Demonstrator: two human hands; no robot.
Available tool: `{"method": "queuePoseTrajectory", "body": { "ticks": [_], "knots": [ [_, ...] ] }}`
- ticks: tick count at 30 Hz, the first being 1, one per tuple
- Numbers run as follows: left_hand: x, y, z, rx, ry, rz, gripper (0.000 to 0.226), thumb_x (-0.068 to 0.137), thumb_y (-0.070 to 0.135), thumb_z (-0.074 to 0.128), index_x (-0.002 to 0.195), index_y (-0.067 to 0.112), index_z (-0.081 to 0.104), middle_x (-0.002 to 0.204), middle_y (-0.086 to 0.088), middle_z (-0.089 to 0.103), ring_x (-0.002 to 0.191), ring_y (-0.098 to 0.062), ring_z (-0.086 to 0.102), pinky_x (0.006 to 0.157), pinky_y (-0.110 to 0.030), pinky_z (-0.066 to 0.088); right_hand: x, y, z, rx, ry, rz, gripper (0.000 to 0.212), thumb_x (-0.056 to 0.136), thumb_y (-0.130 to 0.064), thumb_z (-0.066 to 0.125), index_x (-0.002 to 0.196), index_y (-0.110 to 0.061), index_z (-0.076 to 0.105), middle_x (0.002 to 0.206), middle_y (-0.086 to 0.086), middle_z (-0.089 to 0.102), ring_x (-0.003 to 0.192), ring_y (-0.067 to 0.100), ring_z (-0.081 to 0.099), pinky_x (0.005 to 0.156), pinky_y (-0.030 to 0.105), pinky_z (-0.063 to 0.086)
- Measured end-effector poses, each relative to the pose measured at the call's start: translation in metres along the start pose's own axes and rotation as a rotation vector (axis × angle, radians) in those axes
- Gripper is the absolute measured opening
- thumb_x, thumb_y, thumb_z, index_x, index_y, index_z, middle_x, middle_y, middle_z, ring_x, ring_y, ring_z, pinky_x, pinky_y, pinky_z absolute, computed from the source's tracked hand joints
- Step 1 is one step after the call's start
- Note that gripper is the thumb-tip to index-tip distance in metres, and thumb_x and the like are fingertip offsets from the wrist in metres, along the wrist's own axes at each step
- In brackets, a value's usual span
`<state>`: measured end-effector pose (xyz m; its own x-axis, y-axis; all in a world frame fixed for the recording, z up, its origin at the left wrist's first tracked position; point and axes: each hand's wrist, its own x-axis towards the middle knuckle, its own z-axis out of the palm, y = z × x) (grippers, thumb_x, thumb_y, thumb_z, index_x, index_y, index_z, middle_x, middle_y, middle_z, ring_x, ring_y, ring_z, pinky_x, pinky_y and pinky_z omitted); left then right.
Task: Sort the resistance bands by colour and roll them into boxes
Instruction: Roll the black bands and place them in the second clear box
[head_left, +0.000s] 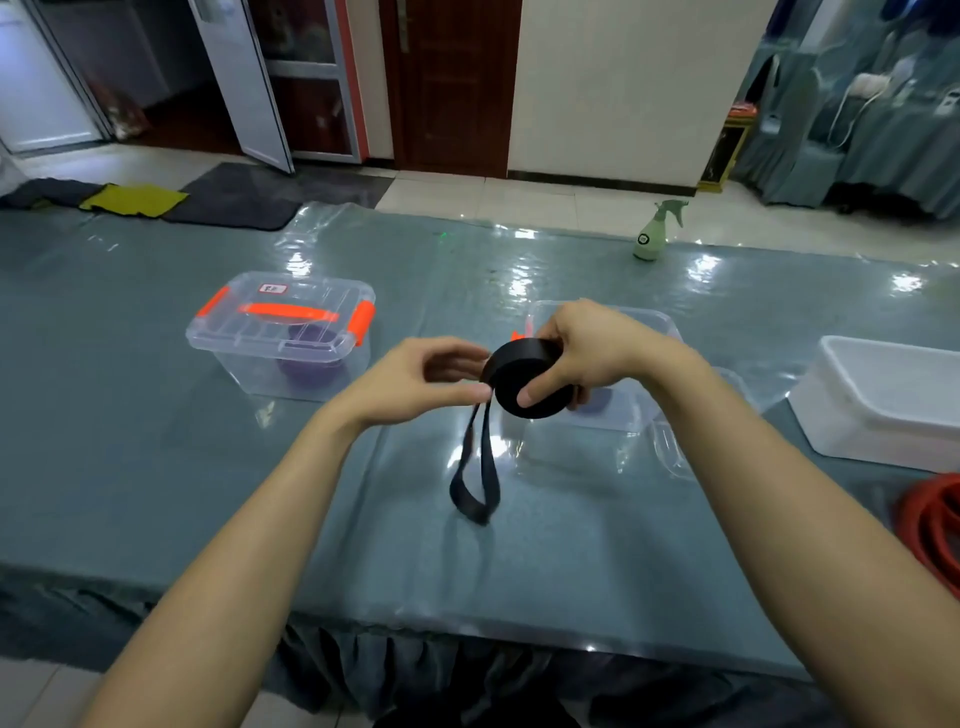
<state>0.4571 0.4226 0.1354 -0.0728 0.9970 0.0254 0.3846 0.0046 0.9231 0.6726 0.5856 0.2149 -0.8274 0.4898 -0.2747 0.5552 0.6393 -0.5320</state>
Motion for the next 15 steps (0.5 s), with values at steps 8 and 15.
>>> {"method": "queuePoseTrajectory", "body": {
  "ticks": [8,15],
  "knots": [
    [0.05,0.109,-0.044,0.164,0.053,0.166,0.036,0.073,0.025,0.102,0.103,0.018,0.082,0.094,-0.005,0.085,0.088,-0.017,0.082,0.087,-0.033,0.065,-0.012,-0.045,-0.078,0.034,0.086,-0.114,0.047,0.065,-0.046,0.102,0.095,-0.016,0.082,0.076,0.007,0.082,0.064,0.026,0.081,0.059,0.033,0.066],
    [0.057,0.13,-0.045,0.238,0.001,0.189,0.035,0.067,0.028,0.104,0.096,0.033,0.085,0.094,0.004,0.085,0.09,-0.013,0.083,0.078,-0.021,0.06,-0.023,-0.038,-0.086,0.131,0.151,-0.159,0.057,0.065,-0.043,0.102,0.109,-0.013,0.081,0.085,0.011,0.083,0.069,0.03,0.082,0.067,0.043,0.069]
  ]
}}
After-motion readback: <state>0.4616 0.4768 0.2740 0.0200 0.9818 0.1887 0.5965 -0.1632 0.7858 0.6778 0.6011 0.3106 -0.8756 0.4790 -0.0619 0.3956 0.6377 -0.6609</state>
